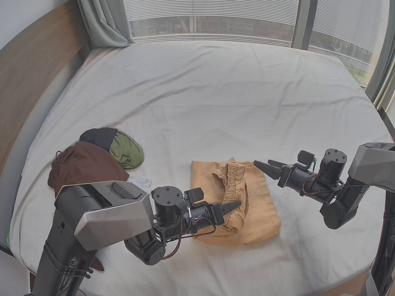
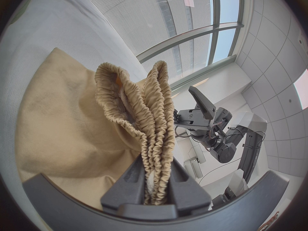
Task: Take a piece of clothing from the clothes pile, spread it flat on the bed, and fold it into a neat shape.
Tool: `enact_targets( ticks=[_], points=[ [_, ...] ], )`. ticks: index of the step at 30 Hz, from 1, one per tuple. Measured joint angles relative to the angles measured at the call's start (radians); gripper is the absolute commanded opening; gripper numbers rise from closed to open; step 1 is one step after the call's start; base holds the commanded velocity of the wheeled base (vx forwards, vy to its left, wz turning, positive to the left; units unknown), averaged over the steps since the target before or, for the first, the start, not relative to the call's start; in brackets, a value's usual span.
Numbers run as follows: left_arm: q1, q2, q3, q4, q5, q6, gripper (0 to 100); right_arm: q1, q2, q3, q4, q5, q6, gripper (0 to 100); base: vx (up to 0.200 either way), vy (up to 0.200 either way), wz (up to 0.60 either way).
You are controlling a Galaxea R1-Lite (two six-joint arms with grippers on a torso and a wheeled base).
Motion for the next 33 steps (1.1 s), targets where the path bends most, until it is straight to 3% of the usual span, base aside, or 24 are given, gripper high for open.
enact_targets(
  ticks=[16, 29, 33],
  points=[
    [-0.004, 0.005, -0.003, -0.021, 0.041, 0.026, 100, 0.018, 0.008, 0.010, 0.000, 0.000, -0.005, 100, 0.000, 0.000, 0.00],
    [0.060, -0.076, 0.074, -0.021, 0.044, 0.048, 100, 0.074, 0.027, 0.131, 0.003, 0.015, -0.014, 100, 0.000, 0.000, 0.00],
    [0.082, -0.103, 0.094, -0.021, 0.043, 0.053, 100, 0.090, 0.027, 0.204, 0.005, 0.064, -0.039, 100, 0.000, 0.000, 0.00]
  ],
)
